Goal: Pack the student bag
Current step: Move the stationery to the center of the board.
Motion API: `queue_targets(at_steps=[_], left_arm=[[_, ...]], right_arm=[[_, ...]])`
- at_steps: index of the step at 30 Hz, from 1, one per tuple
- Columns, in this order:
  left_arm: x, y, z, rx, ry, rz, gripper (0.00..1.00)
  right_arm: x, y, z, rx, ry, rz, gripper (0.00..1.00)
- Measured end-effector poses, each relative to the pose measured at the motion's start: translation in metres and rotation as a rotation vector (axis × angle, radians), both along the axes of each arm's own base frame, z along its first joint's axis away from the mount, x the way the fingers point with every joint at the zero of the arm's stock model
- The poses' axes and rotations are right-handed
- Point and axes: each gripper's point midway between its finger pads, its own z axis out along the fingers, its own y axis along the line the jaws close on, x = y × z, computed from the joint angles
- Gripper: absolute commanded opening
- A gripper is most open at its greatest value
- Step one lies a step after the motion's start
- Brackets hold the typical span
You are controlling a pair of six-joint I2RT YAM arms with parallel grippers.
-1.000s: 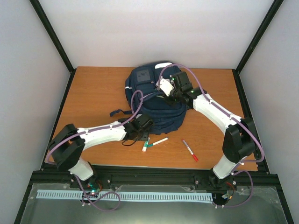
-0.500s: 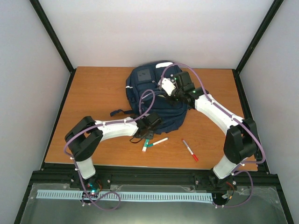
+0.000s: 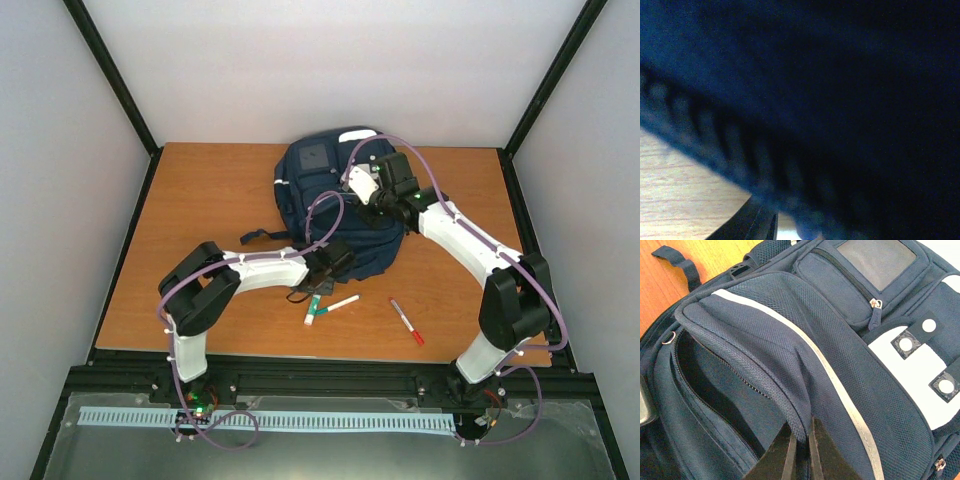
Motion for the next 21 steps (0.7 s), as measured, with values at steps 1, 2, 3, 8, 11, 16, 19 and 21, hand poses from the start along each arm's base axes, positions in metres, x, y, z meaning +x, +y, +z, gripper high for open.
queue_targets(at_steps=[1,2,3,8,11,16,19,21], left_arm=[[0.0,0.0,-0.001,0.003,0.001,0.0,0.18],[0.001,0.0,-0.001,0.002,-0.001,-0.002,0.16],[0.001,-0.001,-0.001,0.002,-0.001,-0.002,0.15],[-0.001,0.003,0.0,0.001,0.001,-0.002,0.12],[-0.01,0.016,0.0,0.009,0.007,0.003,0.12],[-0.038,0.049,0.001,0.023,0.045,0.026,0.12],[-0.06,0.064,-0.002,0.005,0.089,0.031,0.11],[-0.072,0.073,-0.002,-0.015,0.112,0.037,0.11]], right_arm=[[0.0,-0.001,0.0,0.0,0.0,-0.002,0.03],[0.0,-0.001,0.0,0.0,0.0,-0.002,0.03],[0.001,-0.001,0.0,0.0,0.0,-0.003,0.03],[0.001,-0.002,0.0,0.003,0.0,-0.004,0.03],[0.001,-0.001,0.0,0.008,0.003,-0.002,0.03],[0.001,-0.001,0.0,0.01,0.005,0.0,0.03],[0.0,-0.001,0.0,0.012,0.005,0.001,0.03],[0.0,-0.001,0.0,0.013,0.006,0.001,0.03]])
